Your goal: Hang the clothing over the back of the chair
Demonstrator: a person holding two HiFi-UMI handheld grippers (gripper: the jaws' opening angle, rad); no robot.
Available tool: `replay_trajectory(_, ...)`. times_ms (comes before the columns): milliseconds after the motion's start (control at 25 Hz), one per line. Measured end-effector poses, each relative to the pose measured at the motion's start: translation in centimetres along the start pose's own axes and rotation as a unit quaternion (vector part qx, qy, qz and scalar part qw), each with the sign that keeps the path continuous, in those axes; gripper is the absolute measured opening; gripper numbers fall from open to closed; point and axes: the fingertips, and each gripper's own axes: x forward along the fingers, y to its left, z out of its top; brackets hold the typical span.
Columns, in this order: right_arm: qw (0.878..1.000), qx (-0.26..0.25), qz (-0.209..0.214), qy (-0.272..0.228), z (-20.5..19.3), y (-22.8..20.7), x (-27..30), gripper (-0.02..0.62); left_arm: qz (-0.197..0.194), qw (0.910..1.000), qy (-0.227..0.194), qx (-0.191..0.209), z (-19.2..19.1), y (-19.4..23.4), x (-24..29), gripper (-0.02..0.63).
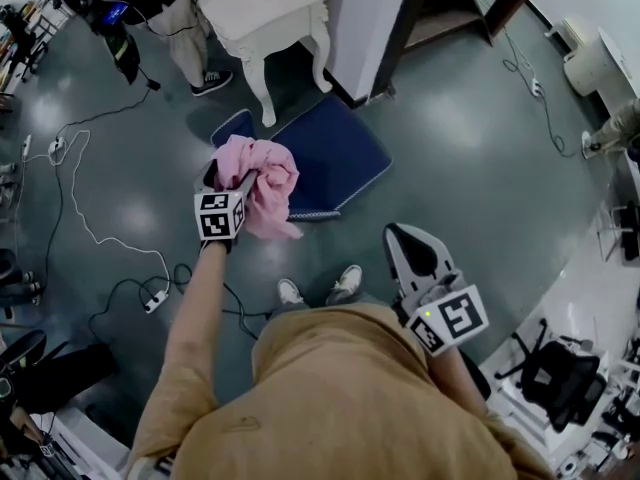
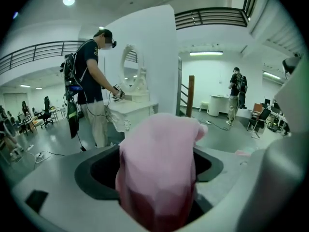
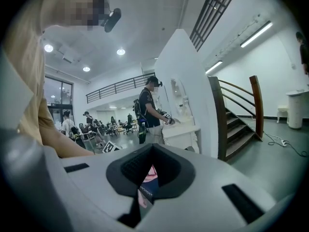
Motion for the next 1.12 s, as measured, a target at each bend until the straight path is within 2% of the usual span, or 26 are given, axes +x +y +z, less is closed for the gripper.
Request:
replay_trajectory(320,1.000,0.001,0.013,-0.007,0.4,1.4,0.6,0.000,-0.028,0.9985,-0.041,-0.024,1.9,-1.1,-2.9,0.403)
replay_trajectory(640,0.999,-0.012,0.028,-0.014,1.0,3.1,1.7,0.000,-0.038,0.9944,-0.081,-0.056,4.3,0.2,-6.2,0.403)
replay_trajectory(920,0.999,-0.028,0.026,-0.034,2.8,3.1,2.5,0.000,-0.020,0.9946,-0.078,-0.065,5.6,1.7,-9.2,0.402)
replay_trajectory(1120,0.998,-0.047,0.023,-0.039,3.9,3.2,3.3,0.000,-0.022,0.9919,-0.104,-0.068,8.0,2.1,-12.2,0.388)
